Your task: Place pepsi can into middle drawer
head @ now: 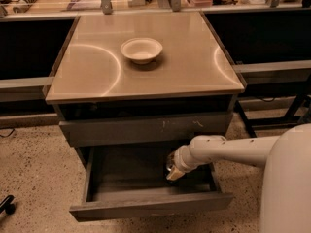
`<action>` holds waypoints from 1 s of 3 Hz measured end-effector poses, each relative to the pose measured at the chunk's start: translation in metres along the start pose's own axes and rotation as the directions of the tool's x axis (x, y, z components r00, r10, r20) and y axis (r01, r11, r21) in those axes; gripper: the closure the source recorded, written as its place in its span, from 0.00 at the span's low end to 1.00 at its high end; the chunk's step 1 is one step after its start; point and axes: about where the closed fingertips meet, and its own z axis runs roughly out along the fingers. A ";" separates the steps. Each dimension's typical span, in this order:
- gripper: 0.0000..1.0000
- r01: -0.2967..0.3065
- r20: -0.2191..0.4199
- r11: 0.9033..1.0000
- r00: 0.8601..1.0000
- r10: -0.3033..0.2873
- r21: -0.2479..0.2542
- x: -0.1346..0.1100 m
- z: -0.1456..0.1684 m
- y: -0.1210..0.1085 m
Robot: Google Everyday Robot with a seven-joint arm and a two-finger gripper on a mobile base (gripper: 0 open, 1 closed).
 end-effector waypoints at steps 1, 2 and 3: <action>0.34 0.000 0.000 1.000 1.000 0.000 0.000 0.000 0.000 0.000; 0.11 0.000 0.000 1.000 1.000 0.000 0.000 0.000 0.000 0.000; 0.00 0.000 0.000 1.000 1.000 0.000 -0.001 0.000 0.001 0.001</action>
Offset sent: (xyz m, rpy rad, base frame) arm 0.0000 0.0000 0.0000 0.0000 0.0000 0.0000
